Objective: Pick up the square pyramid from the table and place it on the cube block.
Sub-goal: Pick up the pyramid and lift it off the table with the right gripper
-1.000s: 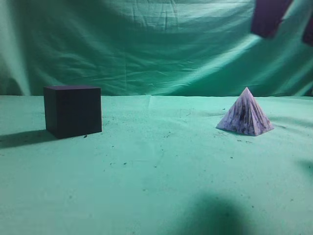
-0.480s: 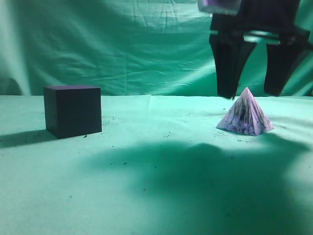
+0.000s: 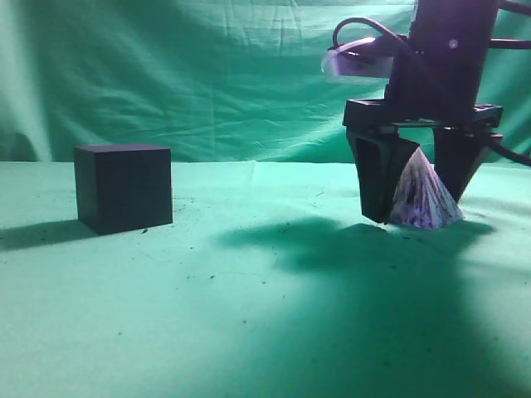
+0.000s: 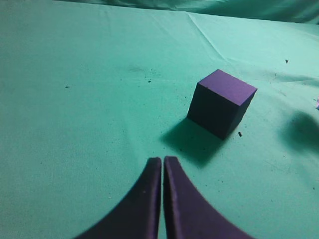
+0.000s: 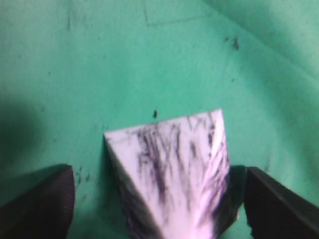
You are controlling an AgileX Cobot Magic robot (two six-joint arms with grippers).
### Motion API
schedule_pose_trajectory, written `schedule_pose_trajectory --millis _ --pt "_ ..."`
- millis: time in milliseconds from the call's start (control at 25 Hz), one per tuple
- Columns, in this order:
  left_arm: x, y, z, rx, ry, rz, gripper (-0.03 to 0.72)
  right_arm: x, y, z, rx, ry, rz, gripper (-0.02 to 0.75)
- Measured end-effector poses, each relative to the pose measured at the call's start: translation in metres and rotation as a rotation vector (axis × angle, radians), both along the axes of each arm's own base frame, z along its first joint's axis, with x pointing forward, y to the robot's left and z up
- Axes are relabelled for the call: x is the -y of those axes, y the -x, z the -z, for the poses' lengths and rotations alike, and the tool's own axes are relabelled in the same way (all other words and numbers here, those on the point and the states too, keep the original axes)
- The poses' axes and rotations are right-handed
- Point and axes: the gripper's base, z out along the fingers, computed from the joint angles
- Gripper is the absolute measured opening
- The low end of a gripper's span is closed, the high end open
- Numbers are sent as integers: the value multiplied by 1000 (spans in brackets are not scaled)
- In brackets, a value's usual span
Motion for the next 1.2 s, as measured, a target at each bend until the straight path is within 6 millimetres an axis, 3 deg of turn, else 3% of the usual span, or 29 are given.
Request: schedule_pose_trajectory --millis 80,160,360,520,840,1000,1200 --pt "0 0 0 0 0 0 0 0 -2 0 17 2 -1 627" --pt "0 0 0 0 0 0 0 1 -3 4 10 16 4 536" --pt "0 0 0 0 0 0 0 0 -4 6 -18 29 14 526" --pt "0 0 0 0 0 0 0 2 -4 4 -27 56 0 372" --pt "0 0 0 0 0 0 0 3 -10 -9 -67 117 -17 386" --pt "0 0 0 0 0 0 0 -13 -14 -52 21 88 -51 386" --pt "0 0 0 0 0 0 0 -67 5 -123 176 -43 -159 386"
